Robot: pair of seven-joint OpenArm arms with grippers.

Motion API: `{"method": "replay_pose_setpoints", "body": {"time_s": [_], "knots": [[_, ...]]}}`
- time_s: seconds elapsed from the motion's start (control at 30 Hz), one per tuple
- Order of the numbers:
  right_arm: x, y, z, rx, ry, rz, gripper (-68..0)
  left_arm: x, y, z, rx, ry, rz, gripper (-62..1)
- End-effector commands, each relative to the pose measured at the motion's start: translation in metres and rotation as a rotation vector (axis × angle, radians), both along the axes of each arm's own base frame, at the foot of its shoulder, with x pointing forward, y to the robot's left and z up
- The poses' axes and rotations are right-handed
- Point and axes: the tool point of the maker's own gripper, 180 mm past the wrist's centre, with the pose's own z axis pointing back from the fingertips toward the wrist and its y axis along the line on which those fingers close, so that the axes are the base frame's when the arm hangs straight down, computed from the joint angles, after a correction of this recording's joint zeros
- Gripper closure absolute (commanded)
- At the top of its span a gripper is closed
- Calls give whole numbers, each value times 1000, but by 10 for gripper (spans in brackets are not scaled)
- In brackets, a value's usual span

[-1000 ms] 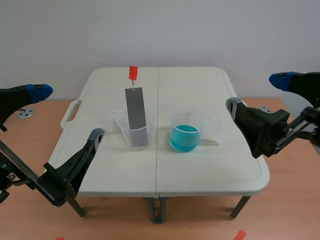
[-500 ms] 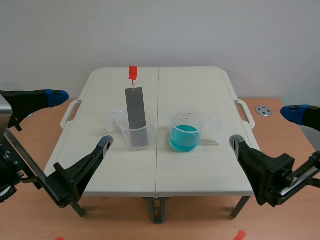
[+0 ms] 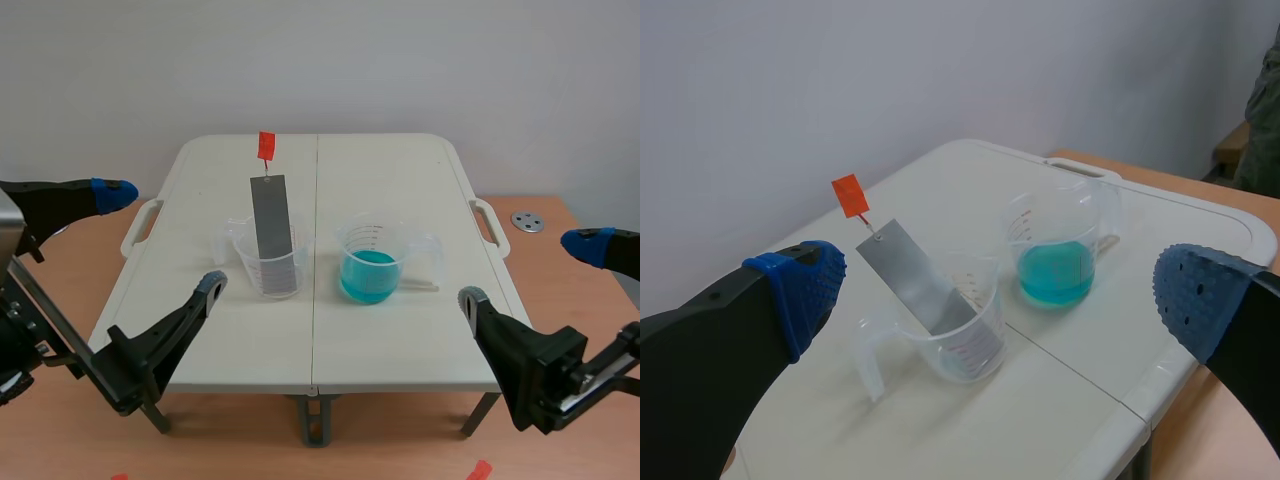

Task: Hold the metal plate by the orange handle, dip it into the blue solution, take it out and point at it, then put the plate back in the beaker on the left.
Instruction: 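Return to the home posture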

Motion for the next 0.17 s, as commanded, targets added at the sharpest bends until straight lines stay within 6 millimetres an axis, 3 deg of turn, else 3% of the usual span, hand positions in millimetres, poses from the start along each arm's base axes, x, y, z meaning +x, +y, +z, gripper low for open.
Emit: {"method": "replay_pose_setpoints", "body": {"time_s": [0.0, 0.13], "knots": [[5, 0, 13, 2, -41, 5, -663, 0, -1, 5, -24, -12, -1, -623], [5, 0, 13, 2, -42, 5, -663, 0, -1, 5, -24, -12, -1, -623]]}}
